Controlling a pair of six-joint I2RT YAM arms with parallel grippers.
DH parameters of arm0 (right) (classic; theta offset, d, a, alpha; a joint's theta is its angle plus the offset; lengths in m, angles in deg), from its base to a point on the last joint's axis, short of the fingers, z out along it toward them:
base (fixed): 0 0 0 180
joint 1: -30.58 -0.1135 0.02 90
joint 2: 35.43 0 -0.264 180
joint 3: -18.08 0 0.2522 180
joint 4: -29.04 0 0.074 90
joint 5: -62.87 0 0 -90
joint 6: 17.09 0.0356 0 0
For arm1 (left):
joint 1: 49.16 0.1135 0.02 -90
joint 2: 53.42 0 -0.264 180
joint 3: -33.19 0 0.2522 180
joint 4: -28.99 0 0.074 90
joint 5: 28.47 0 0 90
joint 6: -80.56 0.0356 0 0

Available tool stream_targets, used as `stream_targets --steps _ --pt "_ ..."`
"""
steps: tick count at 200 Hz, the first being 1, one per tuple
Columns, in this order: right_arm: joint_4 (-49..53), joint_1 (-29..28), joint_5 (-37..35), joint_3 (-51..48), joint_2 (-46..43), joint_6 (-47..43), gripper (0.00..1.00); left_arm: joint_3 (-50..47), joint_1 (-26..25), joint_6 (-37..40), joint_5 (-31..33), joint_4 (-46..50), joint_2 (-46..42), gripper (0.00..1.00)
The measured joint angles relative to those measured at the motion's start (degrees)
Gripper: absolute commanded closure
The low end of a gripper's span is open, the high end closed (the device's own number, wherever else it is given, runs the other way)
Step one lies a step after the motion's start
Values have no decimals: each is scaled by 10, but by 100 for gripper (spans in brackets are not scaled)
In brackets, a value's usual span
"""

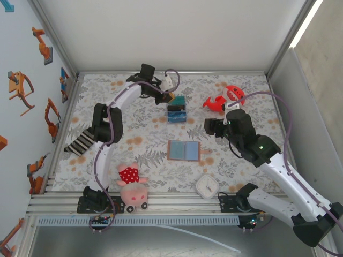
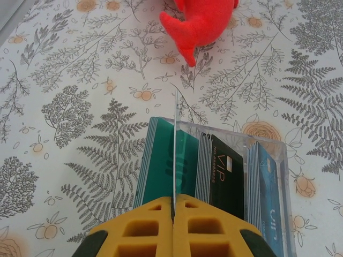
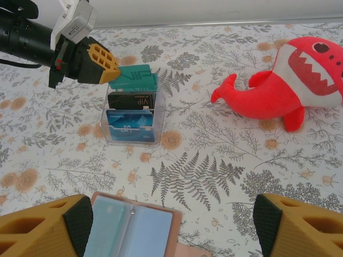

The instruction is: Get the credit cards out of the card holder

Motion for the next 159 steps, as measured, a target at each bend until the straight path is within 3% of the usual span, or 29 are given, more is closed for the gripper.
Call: stream_targets --steps 159 --pt "0 0 9 0 0 2 22 5 -1 14 33 16 7 92"
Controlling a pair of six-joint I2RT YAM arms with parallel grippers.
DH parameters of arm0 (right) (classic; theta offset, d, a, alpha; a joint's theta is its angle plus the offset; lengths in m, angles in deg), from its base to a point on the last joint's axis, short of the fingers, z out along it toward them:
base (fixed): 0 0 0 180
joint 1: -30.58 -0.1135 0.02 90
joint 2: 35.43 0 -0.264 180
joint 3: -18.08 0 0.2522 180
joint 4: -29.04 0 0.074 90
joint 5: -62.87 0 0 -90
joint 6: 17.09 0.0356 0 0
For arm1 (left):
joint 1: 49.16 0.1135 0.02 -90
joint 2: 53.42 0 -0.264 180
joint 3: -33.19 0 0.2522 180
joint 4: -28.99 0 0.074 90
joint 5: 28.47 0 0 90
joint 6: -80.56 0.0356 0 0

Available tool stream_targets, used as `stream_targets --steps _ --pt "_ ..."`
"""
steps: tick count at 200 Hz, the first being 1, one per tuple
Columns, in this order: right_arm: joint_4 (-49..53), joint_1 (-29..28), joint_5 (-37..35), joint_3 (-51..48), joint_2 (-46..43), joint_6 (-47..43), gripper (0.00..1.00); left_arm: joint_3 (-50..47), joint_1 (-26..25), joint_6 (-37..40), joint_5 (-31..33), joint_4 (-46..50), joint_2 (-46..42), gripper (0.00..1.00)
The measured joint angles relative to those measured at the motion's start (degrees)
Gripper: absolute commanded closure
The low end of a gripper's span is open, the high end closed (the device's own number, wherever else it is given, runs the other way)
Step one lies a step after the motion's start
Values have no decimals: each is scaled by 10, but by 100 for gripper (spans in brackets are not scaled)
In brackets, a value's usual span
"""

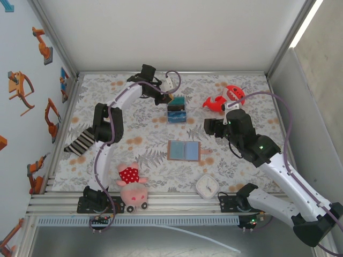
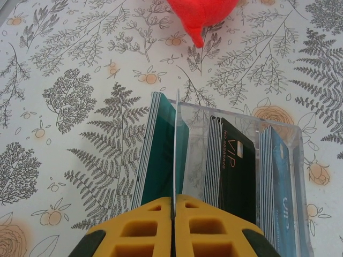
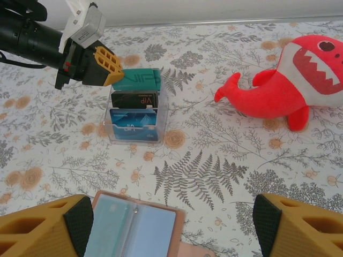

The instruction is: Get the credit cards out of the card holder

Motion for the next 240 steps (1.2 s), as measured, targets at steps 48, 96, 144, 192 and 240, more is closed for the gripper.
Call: stream_targets --steps 48,96,144,192,240 --pt "0 0 2 -3 0 0 22 -18 -2 3 8 -1 0 93" --pt "0 0 7 -3 -1 0 22 -57 -2 2 7 -24 -14 93" --pt "-2 0 14 -3 -2 0 22 -121 -2 -15 13 -74 -45 65" --pt "-2 0 22 -3 -2 0 22 -158 -2 -41 22 -123 -62 65" --pt "-2 0 28 -3 -2 0 22 -197 -2 -62 30 -173 -110 65"
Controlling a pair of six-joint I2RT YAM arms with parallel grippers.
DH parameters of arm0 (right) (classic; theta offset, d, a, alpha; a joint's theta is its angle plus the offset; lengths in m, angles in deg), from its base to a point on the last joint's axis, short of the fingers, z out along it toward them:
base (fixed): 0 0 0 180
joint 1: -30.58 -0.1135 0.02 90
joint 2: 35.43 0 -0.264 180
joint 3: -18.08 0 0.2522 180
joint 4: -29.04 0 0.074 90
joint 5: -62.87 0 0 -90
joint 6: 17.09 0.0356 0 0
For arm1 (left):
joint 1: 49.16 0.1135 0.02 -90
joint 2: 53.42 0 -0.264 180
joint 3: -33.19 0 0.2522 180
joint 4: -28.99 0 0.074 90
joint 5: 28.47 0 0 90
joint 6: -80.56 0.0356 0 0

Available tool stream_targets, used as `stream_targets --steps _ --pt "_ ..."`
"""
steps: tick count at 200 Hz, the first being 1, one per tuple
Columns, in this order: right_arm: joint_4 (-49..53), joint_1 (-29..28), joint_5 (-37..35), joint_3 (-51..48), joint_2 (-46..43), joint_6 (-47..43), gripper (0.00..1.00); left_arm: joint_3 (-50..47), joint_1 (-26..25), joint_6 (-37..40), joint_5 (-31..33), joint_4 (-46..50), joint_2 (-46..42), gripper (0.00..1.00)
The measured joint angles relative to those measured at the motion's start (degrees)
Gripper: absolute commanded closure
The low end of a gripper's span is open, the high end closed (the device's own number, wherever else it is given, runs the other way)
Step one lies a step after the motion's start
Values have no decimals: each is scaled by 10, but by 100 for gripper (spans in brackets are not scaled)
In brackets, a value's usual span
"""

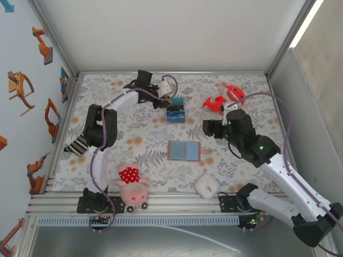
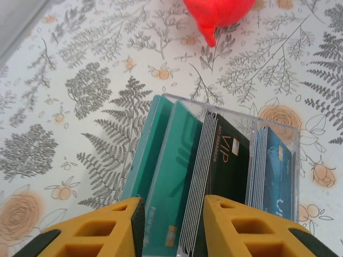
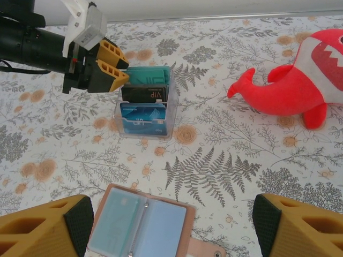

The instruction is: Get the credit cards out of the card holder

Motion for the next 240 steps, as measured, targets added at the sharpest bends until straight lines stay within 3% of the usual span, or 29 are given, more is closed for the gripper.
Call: stream_targets --steps 44,56,64,89,114,179,240 --pt "0 0 0 -1 0 4 29 -55 0 -19 2 -41 -66 63" --pt "2 0 0 -1 1 6 30 -85 0 -33 9 -64 -95 48" --pt "3 0 0 -2 2 9 31 -105 0 -49 15 -79 -114 45" --pt "12 0 0 -4 8 17 33 -176 0 -93 43 -134 -181 19" --pt "20 0 0 -14 15 28 36 -252 0 -149 84 -181 -255 0" --pt "27 -47 2 -54 59 80 40 -475 -26 -306 234 -259 -469 3" --pt "0 -132 5 -54 189 124 51 -608 -39 -483 380 -257 -632 3"
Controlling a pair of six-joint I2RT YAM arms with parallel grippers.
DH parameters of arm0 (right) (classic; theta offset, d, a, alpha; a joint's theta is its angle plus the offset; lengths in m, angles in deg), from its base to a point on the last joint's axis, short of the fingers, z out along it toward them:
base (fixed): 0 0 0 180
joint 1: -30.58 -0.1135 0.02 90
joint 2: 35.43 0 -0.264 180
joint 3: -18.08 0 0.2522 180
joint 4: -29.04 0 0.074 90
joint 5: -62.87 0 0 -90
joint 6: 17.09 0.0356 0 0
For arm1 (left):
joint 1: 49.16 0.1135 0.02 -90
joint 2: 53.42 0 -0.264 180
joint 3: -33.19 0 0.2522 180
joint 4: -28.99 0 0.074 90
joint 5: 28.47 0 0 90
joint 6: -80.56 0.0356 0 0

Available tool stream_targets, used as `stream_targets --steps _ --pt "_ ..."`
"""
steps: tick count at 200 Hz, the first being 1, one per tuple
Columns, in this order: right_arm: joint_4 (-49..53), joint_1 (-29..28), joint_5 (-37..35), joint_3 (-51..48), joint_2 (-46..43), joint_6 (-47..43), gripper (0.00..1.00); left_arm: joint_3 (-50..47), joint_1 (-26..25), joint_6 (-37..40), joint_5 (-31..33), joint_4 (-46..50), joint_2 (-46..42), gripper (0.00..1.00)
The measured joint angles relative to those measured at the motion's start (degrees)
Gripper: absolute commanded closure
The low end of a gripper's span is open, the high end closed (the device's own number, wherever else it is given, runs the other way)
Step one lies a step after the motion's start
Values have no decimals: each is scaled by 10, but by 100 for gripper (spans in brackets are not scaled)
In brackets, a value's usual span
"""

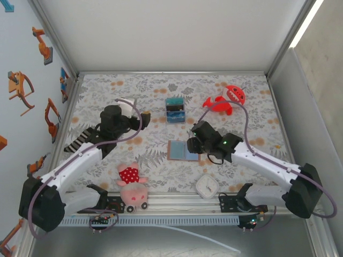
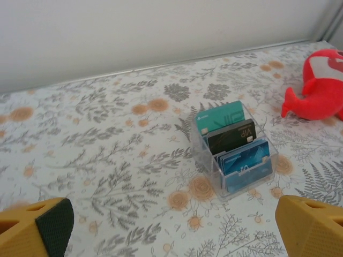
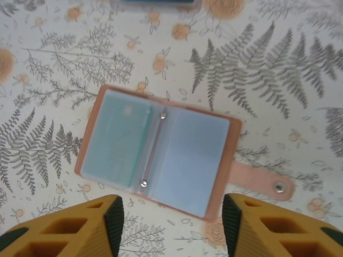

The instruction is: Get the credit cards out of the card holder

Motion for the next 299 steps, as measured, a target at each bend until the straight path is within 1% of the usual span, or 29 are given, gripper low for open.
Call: stream_targets --steps 16,40,64,100,120,130,145,189,247,267,299 --pt "-5 -16 5 5 44 6 52 -30 0 -40 28 8 -28 3" --pt "-7 -35 11 35 113 11 59 -71 0 -90 66 20 -61 3" --pt "-10 -49 17 76 169 10 60 -101 5 -126 99 25 -95 3" --pt "-20 -54 28 115 231 10 57 -121 17 -160 130 25 -133 3" --pt "-20 -54 32 128 259 9 49 -121 22 -169 137 25 -140 3" --pt "-20 -54 35 133 274 11 46 -121 23 -172 140 25 -140 3" --pt "-19 -54 38 139 290 10 44 -121 24 -175 141 27 -140 3" --pt "-19 -55 43 155 319 8 40 -121 26 -177 141 28 -140 3" --pt "-20 -55 45 161 348 8 39 -121 26 -177 141 31 -140 3" --pt "-20 -55 45 161 350 8 41 -121 26 -177 141 31 -139 3" --pt "-28 -55 46 159 350 7 49 -121 26 -178 141 32 -135 3"
